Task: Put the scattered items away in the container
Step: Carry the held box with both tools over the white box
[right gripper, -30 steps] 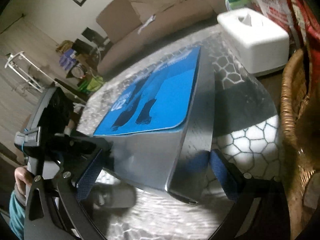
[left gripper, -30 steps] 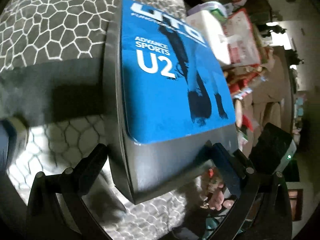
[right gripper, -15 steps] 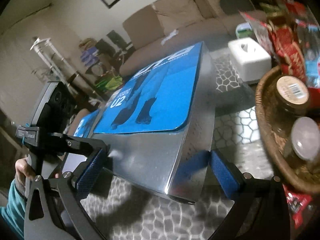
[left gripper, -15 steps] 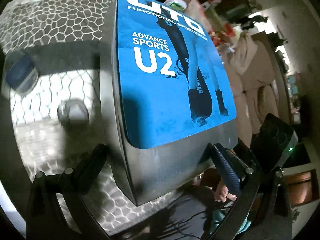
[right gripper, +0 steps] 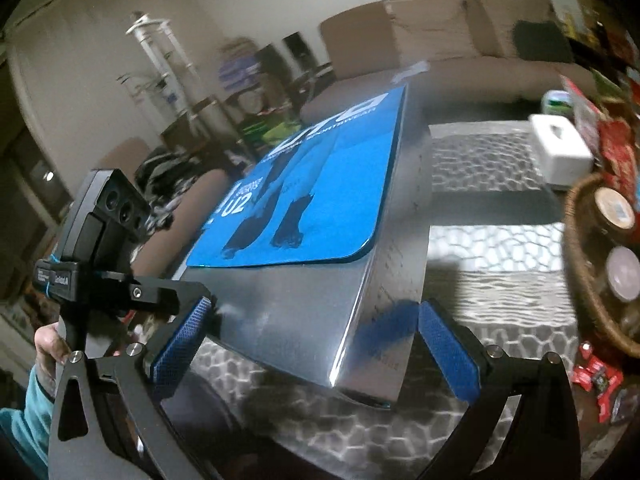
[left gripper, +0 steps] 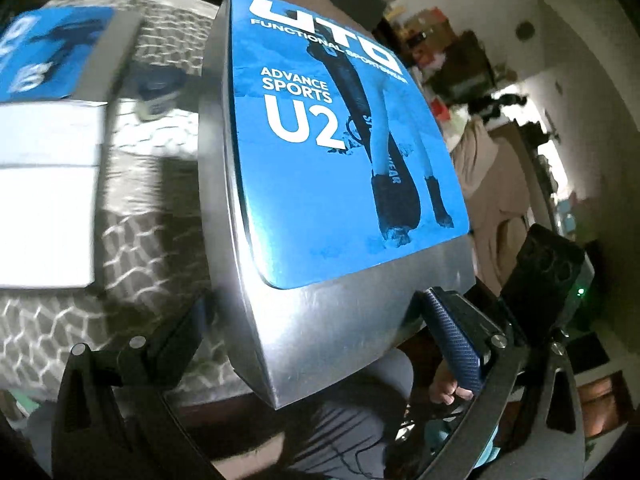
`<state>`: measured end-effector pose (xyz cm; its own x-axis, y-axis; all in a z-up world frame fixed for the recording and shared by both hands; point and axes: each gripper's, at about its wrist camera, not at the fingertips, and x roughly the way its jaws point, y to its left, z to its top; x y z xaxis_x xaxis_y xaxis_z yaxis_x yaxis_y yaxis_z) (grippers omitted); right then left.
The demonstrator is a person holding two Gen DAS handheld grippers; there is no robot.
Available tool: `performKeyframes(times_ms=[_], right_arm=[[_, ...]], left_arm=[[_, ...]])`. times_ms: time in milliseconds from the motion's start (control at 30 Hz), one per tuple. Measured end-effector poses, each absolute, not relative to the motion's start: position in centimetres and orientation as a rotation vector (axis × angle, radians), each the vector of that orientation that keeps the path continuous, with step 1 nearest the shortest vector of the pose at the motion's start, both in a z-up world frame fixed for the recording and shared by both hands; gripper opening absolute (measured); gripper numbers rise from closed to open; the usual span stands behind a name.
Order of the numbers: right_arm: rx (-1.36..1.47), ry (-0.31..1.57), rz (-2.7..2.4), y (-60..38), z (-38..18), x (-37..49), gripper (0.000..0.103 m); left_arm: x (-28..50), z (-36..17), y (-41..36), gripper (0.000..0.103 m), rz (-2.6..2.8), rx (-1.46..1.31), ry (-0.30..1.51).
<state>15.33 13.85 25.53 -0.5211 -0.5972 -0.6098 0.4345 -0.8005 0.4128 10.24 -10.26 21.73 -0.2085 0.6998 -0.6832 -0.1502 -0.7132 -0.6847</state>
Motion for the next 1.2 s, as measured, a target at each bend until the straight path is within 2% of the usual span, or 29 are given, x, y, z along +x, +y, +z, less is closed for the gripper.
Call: performKeyframes(times_ms=[400, 733, 800, 933, 1100, 1200], right_arm=[[1.054, -0.196, -2.084, 0.6, 24.6, 14.5, 0.103], [1.053, -0.015, -1.952, -9.3, 25.0, 11.9, 0.103], [1.092, -0.041, -1.836, -11.1, 24.5, 11.6, 0.1], [1.111, -0.126, -1.907, -11.5, 23.9, 10.4, 0.101], [1.245, -0.295, -1.851, -10.4, 19.1, 8.5, 0.1], [1.27, -0.38, -1.869, -9.0, 17.8, 7.6, 0.091]], left_arm=[[14.5, 19.6, -24.4, 0.103, 2.075, -1.43, -0.929], [14.9, 14.6, -30.1, 0.103, 2.021, -1.379, -1.157], [14.3, 13.8, -30.3, 0.102, 1.892, -1.269, -1.235], [12.3, 12.5, -30.5, 0.103, 1.854, -1.25, -1.319], [11.3, 10.7, -29.4, 0.103, 1.855, -1.314, -1.267], [11.2, 10.2, -30.3, 0.103, 1.888, -1.316, -1.284]])
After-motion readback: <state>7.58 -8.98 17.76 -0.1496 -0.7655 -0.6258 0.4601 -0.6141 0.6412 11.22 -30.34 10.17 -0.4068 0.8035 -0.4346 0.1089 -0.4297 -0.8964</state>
